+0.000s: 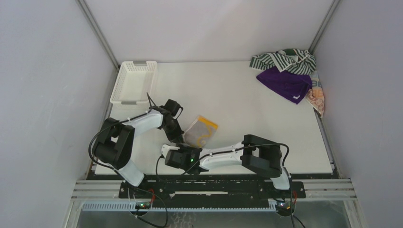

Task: Roll the towels
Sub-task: Roll the towel at the center of the board.

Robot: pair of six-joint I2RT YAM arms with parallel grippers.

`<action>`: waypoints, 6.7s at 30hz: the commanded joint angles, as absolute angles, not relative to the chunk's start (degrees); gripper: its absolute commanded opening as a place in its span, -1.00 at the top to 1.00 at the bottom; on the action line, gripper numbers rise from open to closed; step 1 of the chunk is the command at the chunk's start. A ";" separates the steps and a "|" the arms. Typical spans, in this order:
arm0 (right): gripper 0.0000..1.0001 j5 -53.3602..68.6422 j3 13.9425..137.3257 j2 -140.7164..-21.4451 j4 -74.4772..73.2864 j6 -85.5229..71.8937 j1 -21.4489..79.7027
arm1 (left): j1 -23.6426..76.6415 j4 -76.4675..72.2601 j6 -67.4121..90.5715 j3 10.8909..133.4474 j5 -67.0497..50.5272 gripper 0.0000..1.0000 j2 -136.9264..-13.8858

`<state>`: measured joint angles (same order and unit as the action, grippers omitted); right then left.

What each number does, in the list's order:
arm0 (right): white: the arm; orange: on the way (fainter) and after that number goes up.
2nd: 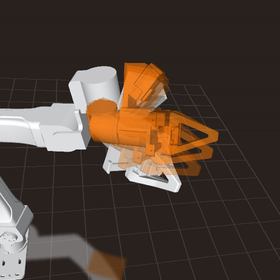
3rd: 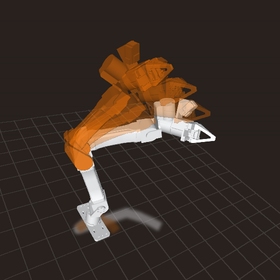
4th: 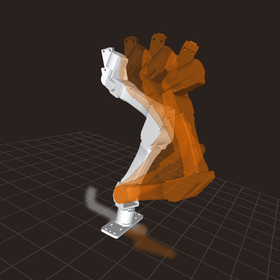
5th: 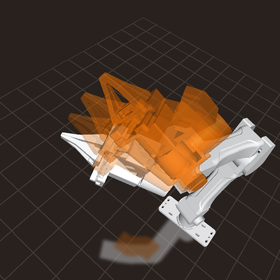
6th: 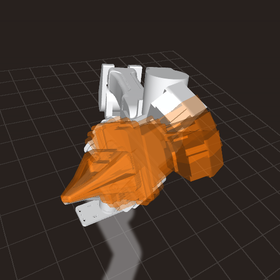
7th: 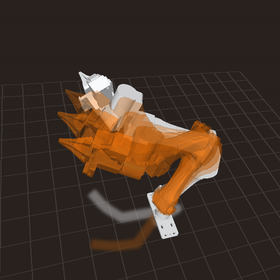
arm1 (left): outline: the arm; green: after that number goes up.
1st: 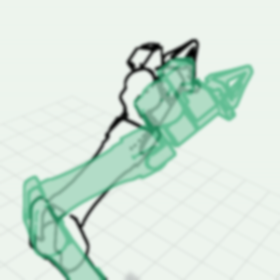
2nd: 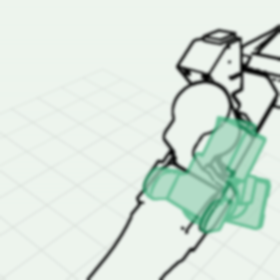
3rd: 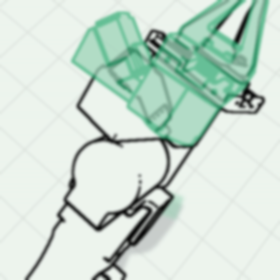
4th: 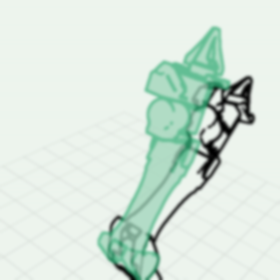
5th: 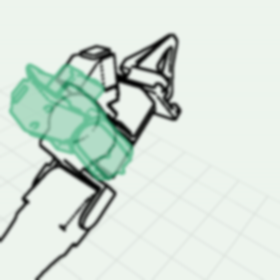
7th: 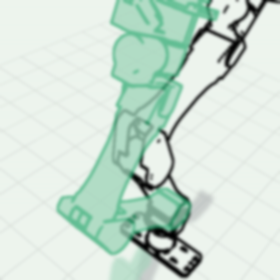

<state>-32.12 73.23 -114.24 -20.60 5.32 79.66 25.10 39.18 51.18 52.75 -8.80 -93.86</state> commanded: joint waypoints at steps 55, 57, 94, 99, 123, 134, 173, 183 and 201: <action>0.98 68.58 56.69 -129.06 22.81 -48.21 34.50 | 30.08 22.81 64.17 38.65 -4.45 -0.33 -73.26; 0.98 68.42 56.71 -129.11 23.00 -48.53 34.41 | 30.47 21.94 64.49 38.21 -4.50 -0.31 -74.19; 0.05 5.38 60.05 -92.52 -16.31 -4.49 56.58 | 31.29 29.16 55.94 47.99 -4.58 0.76 -91.01; 0.00 -10.42 62.57 -95.53 -18.26 -0.82 63.90 | 31.29 30.47 54.79 49.81 -4.69 0.75 -92.11; 0.75 -18.92 65.87 -109.71 -23.50 -0.26 68.47 | 28.92 30.98 55.28 51.33 -4.13 0.54 -90.99; 0.96 8.56 61.00 -105.70 -19.57 -8.64 54.37 | 24.12 28.33 59.08 49.22 -2.72 -0.11 -81.09; 0.88 52.22 47.38 -116.11 11.77 -34.13 33.49 | 33.10 16.60 65.53 41.90 -4.43 -0.19 -85.44; 0.85 50.71 49.67 -115.39 7.37 -31.61 33.84 | 35.67 17.94 63.37 45.78 -3.68 0.12 -90.94; 0.32 40.05 58.35 -99.89 -13.15 -22.49 34.11 | 36.12 21.80 61.47 46.93 -0.85 0.63 -90.56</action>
<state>45.74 57.08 -101.78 -7.86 -26.33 34.09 35.40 17.12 63.81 45.91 -3.11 -90.45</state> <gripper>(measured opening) 0.334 0.265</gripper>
